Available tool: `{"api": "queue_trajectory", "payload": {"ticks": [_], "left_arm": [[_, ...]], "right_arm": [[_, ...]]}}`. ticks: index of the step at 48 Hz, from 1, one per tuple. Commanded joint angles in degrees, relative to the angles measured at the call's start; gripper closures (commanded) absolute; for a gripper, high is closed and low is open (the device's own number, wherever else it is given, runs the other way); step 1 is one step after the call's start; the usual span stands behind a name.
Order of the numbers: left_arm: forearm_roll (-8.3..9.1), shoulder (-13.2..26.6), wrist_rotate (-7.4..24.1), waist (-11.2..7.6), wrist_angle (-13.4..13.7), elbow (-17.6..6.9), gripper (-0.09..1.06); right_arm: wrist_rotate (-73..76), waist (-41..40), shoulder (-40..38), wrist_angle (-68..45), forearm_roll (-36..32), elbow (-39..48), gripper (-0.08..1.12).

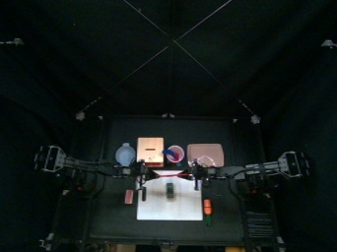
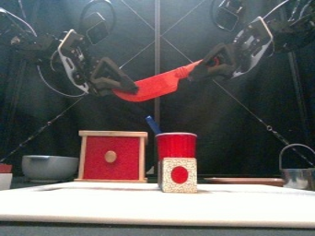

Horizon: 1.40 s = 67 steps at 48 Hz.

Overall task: Cut the sushi into 4 pieces with the knife
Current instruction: Cut the sushi into 4 pieces

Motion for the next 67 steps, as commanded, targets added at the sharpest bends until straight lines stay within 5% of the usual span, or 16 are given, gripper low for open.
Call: {"api": "queue_trajectory", "payload": {"ticks": [1, 24, 48, 67], "left_arm": [[0.00, -0.1, -0.1, -0.18, 1.1, -0.6, 0.71], [-0.09, 7.1, -0.2, -2.20, 3.0, -1.8, 0.71], [-0.26, 13.4, -0.4, -4.92, 3.0, -5.1, 0.72], [-0.26, 14.4, -0.1, -5.45, 4.0, -5.8, 0.72]], "right_arm": [[-0.2, -0.3, 0.4, 5.4, 1.6, -2.0, 0.88], [-0.3, -1.3, 8.5, 20.6, 3.2, -7.6, 0.89], [-0.2, -1.8, 11.9, 23.3, 3.4, -6.9, 0.90], [-0.1, -1.6, 15.8, 23.4, 2.7, -7.6, 0.90]]}}
